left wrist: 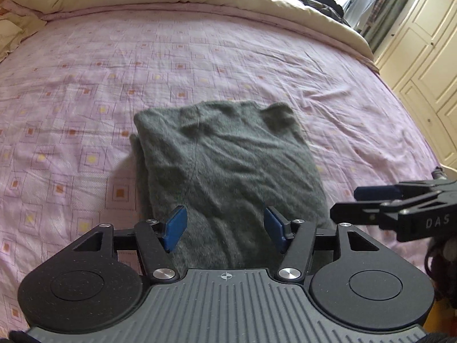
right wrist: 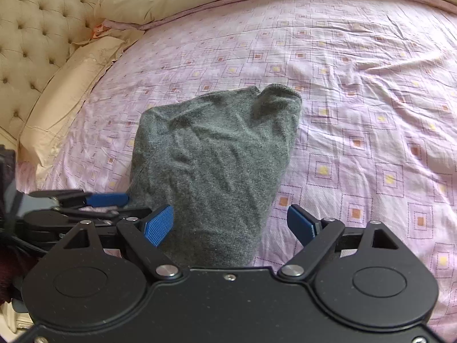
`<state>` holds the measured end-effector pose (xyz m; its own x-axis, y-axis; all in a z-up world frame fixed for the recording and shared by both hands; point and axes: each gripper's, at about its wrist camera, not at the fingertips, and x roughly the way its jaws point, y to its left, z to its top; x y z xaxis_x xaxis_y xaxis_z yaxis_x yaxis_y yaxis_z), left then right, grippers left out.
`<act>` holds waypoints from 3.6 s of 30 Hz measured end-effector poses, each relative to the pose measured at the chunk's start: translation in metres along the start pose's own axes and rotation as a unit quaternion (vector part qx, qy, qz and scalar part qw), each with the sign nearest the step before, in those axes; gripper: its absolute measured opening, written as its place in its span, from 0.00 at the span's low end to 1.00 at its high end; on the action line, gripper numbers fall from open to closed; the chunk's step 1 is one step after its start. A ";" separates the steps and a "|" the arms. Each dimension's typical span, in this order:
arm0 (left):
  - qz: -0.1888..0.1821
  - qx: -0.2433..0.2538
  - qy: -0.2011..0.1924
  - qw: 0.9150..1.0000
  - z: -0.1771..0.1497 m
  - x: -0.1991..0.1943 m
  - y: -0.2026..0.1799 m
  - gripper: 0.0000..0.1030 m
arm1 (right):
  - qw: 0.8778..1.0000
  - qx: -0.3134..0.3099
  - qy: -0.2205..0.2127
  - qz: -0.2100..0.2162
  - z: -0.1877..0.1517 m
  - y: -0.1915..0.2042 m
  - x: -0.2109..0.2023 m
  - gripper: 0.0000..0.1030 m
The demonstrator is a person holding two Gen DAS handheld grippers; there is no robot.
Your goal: Fold small clothes
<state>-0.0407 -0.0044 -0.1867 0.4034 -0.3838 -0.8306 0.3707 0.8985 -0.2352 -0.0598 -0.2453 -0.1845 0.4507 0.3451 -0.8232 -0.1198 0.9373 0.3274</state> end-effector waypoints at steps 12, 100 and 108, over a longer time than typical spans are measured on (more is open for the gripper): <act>0.043 -0.075 0.103 0.991 -0.025 0.040 0.047 0.62 | 0.996 -0.011 0.055 -0.067 0.027 -0.003 0.067 0.96; 0.205 -0.015 -0.001 0.979 0.001 -0.046 -0.005 0.98 | 0.995 0.040 -0.049 -0.074 -0.027 0.051 -0.027 0.99; 0.204 -0.008 0.024 0.979 0.005 -0.036 -0.016 0.98 | 0.995 0.054 -0.042 -0.076 -0.022 0.045 -0.031 0.99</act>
<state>-0.0568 -0.0059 -0.1501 0.4749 0.0183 -0.8798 0.1740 0.9781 0.1143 -0.0980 -0.2122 -0.1545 0.5294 0.1905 -0.8267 0.0495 0.9659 0.2542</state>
